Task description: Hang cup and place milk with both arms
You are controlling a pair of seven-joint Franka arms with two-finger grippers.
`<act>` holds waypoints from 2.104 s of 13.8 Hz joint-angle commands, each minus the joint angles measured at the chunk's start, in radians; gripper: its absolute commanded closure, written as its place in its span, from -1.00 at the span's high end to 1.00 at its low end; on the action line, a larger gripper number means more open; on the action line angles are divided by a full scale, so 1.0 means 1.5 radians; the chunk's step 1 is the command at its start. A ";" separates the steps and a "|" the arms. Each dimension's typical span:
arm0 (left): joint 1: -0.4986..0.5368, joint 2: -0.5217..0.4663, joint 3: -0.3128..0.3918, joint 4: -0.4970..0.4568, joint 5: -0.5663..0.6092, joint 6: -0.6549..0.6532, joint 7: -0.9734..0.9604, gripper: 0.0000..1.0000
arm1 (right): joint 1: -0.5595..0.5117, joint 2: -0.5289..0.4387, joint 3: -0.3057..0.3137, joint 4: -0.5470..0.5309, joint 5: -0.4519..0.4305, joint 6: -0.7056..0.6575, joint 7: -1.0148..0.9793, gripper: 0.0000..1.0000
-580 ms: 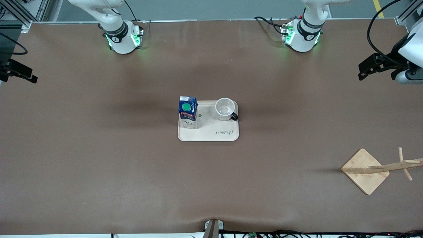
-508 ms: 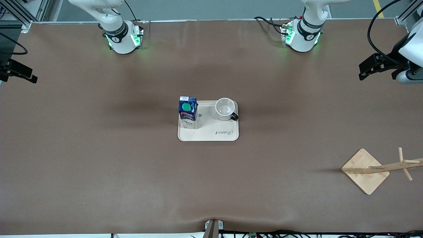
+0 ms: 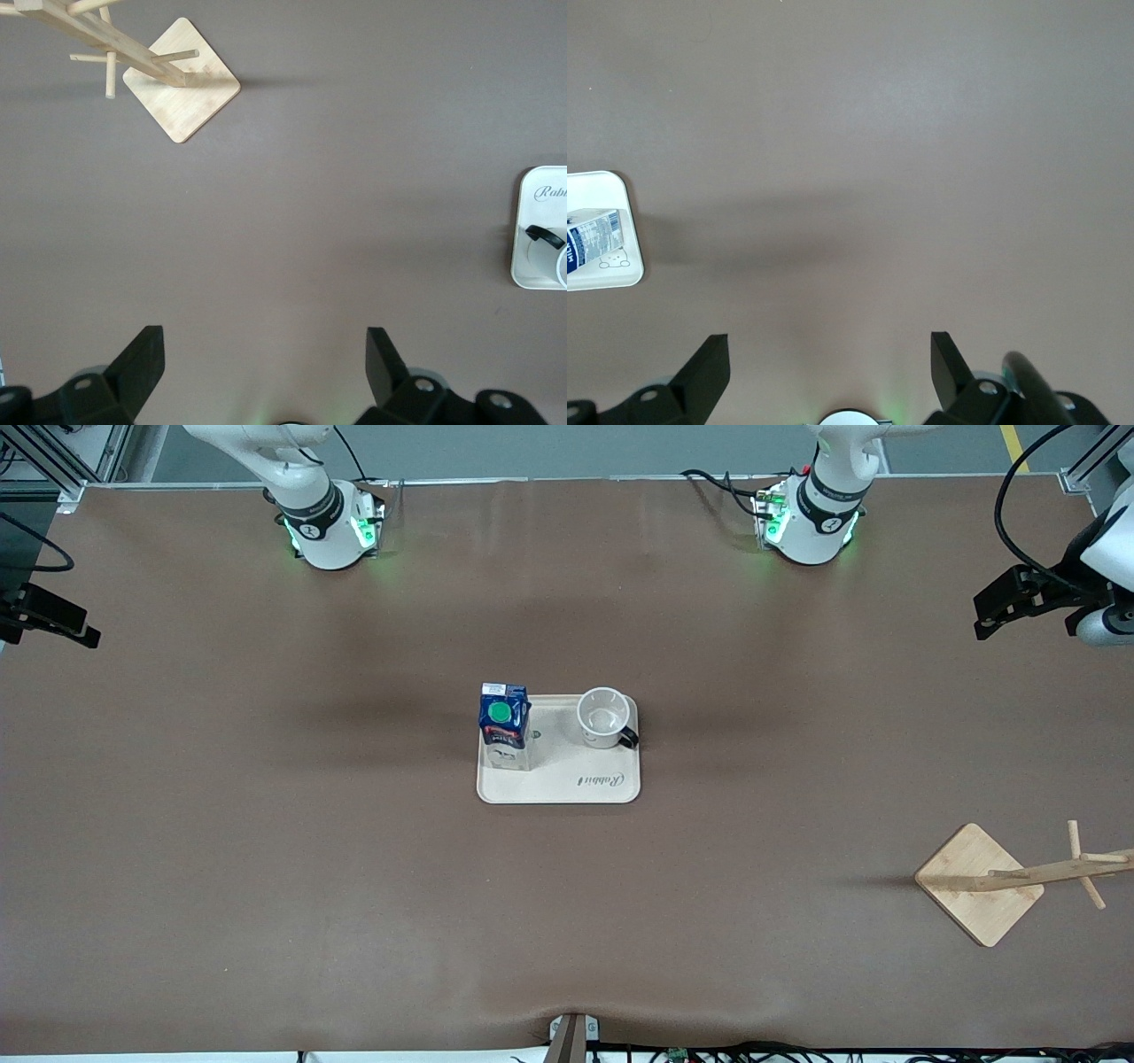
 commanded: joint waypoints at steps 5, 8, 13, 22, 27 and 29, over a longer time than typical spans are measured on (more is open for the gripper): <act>-0.011 0.024 -0.040 -0.014 0.014 -0.012 -0.027 1.00 | -0.004 0.003 0.001 0.006 -0.012 -0.004 -0.010 1.00; -0.012 0.049 -0.101 -0.024 0.006 0.019 -0.155 1.00 | -0.005 0.015 0.001 0.016 -0.012 -0.004 -0.011 1.00; -0.010 0.046 -0.224 -0.156 0.008 0.168 -0.359 1.00 | -0.001 0.016 0.001 0.017 -0.011 -0.004 -0.011 1.00; -0.081 0.125 -0.286 -0.293 0.007 0.385 -0.759 1.00 | -0.007 0.025 0.001 0.017 -0.012 -0.004 -0.012 1.00; -0.136 0.188 -0.286 -0.296 0.014 0.439 -0.975 0.72 | -0.008 0.028 0.000 0.017 -0.007 -0.001 -0.011 1.00; -0.153 0.202 -0.285 -0.311 0.014 0.481 -1.036 0.72 | -0.008 0.030 0.000 0.017 -0.009 -0.002 -0.011 1.00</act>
